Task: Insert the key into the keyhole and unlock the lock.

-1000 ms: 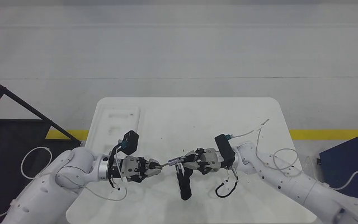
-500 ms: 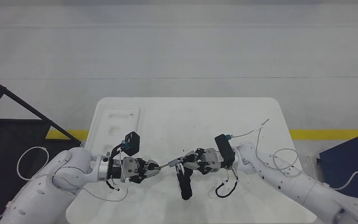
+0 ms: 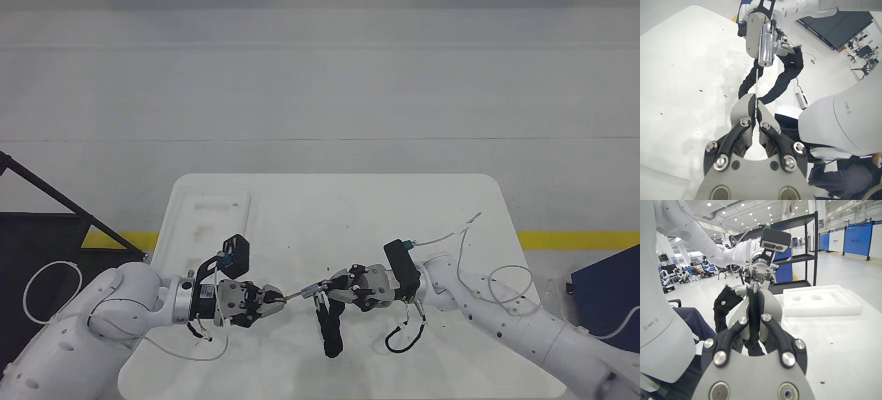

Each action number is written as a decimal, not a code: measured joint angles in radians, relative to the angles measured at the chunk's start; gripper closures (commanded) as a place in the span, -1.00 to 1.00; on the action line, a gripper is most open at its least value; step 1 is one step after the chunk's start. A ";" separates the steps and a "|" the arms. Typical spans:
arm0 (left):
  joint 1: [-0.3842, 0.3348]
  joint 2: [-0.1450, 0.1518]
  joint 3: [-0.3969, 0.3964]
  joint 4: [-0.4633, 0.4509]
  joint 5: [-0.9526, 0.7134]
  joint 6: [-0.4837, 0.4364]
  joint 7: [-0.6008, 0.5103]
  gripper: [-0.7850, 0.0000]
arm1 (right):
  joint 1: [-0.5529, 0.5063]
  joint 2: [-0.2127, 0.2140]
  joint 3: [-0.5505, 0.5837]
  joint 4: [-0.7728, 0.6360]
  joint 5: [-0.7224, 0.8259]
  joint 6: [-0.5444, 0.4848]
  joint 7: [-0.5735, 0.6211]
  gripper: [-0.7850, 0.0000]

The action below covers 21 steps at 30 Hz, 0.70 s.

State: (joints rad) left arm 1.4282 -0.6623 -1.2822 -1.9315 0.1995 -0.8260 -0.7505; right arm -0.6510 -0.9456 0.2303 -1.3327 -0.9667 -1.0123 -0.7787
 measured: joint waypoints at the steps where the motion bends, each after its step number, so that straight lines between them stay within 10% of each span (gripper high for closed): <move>1: 0.003 0.001 -0.006 -0.004 -0.003 0.000 -0.003 1.00 | 0.000 0.000 0.000 0.000 0.000 0.000 0.000 1.00; 21: 0.008 0.002 -0.018 -0.030 -0.021 0.021 -0.026 1.00 | 0.000 0.000 0.000 0.000 0.000 0.000 0.000 1.00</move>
State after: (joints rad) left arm 1.4365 -0.6599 -1.3003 -1.9616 0.1788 -0.8047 -0.7762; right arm -0.6510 -0.9456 0.2303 -1.3327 -0.9667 -1.0123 -0.7787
